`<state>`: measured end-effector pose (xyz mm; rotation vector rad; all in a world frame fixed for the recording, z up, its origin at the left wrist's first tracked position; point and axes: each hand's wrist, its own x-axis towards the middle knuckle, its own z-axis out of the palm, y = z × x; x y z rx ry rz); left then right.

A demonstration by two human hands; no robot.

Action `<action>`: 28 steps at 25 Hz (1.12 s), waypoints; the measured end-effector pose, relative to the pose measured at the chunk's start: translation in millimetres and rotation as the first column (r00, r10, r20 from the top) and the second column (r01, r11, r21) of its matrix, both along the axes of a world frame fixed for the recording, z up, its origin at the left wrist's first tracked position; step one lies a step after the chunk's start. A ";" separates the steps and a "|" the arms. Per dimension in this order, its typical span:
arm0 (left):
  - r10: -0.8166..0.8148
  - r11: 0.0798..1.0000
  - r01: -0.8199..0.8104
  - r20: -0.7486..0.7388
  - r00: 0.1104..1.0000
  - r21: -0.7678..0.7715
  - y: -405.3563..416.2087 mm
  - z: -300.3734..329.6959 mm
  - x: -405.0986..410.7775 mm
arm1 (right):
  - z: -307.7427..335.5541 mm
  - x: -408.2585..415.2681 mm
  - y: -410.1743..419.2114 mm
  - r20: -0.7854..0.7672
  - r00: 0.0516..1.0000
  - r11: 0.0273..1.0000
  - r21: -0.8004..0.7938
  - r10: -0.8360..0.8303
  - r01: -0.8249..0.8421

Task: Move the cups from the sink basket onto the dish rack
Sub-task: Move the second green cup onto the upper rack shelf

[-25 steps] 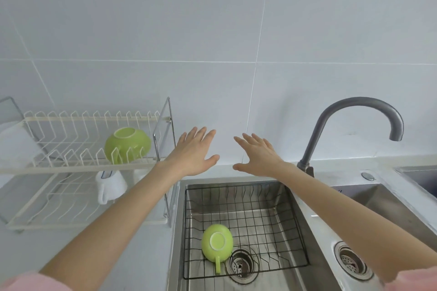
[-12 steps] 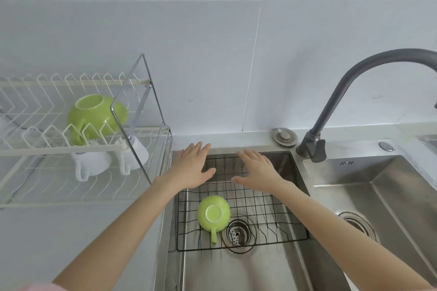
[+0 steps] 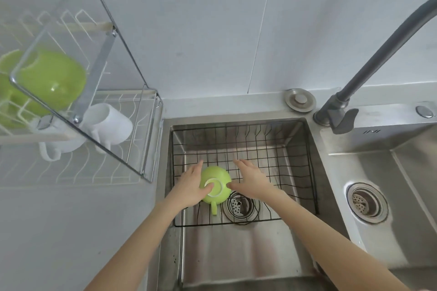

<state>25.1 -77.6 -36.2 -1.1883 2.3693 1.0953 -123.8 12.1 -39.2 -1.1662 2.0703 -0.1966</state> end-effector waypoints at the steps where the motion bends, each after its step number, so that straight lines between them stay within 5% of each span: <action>1: 0.026 0.999 -0.026 0.000 1.000 0.021 1.6 -7.1 0.0 | -6.5 1.9 0.2 0.028 0.999 1.000 0.015 -0.018 0.017; 11: 0.330 0.932 -0.326 0.001 0.944 0.160 3.5 -61.7 -7.6 | -55.8 8.1 -8.4 0.273 0.927 0.963 0.157 -0.256 0.219; 28: 0.410 0.885 -0.407 0.037 0.912 0.228 -5.7 -75.2 -21.2 | -77.0 14.3 -12.4 0.349 0.829 0.897 0.106 -0.437 0.429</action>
